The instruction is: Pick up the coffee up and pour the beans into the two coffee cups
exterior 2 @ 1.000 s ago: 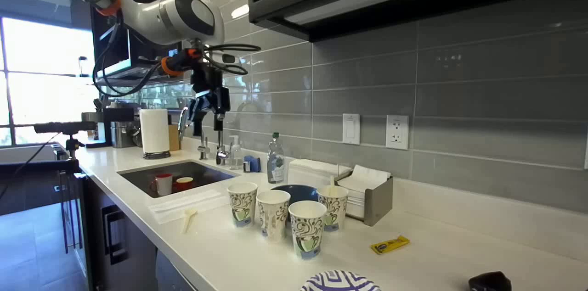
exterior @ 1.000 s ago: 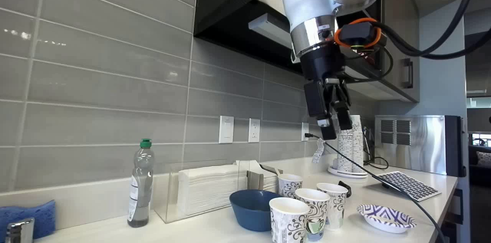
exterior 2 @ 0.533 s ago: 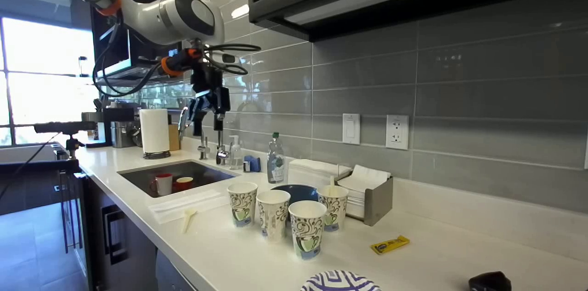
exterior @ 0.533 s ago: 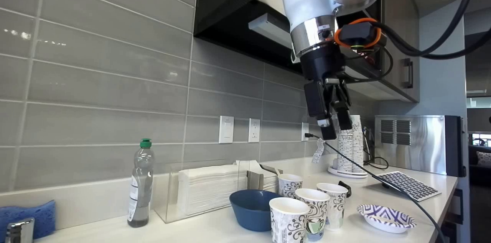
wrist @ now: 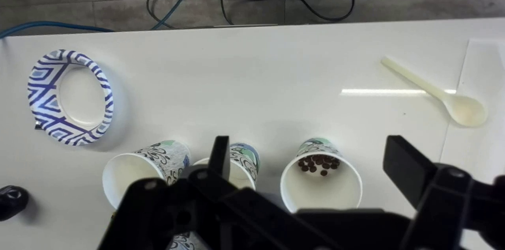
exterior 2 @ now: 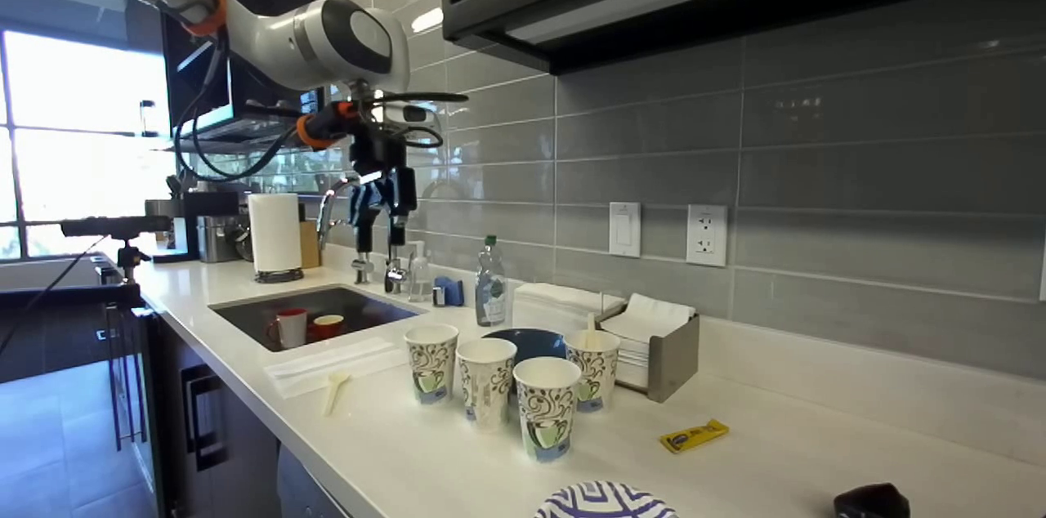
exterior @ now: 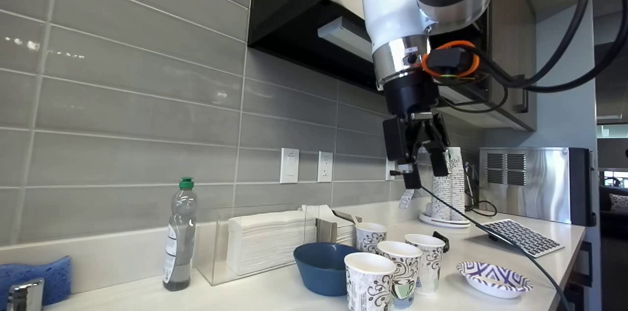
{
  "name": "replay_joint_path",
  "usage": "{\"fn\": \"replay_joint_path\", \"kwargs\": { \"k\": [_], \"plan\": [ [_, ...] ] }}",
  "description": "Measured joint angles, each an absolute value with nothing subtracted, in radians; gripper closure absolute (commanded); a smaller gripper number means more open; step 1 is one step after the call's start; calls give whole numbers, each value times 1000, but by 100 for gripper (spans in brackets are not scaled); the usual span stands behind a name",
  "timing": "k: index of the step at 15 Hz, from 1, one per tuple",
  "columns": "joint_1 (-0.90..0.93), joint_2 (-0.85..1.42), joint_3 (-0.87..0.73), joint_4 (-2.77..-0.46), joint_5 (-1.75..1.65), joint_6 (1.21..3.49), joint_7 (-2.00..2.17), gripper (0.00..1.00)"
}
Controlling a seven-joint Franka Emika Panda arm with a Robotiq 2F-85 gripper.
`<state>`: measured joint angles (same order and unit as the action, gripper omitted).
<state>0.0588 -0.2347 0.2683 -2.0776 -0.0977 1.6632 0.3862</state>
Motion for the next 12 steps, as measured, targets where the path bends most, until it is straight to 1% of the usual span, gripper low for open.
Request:
{"fn": "replay_joint_path", "kwargs": {
  "k": [3, 8, 10, 12],
  "plan": [
    [57, -229, 239, -2133, -95, 1804, 502, 0],
    [52, -221, 224, -2260, -136, 2118, 637, 0],
    [51, -211, 223, -2291, -151, 2175, 651, 0],
    [50, -209, 222, -2297, -152, 2186, 655, 0]
  ]
}}
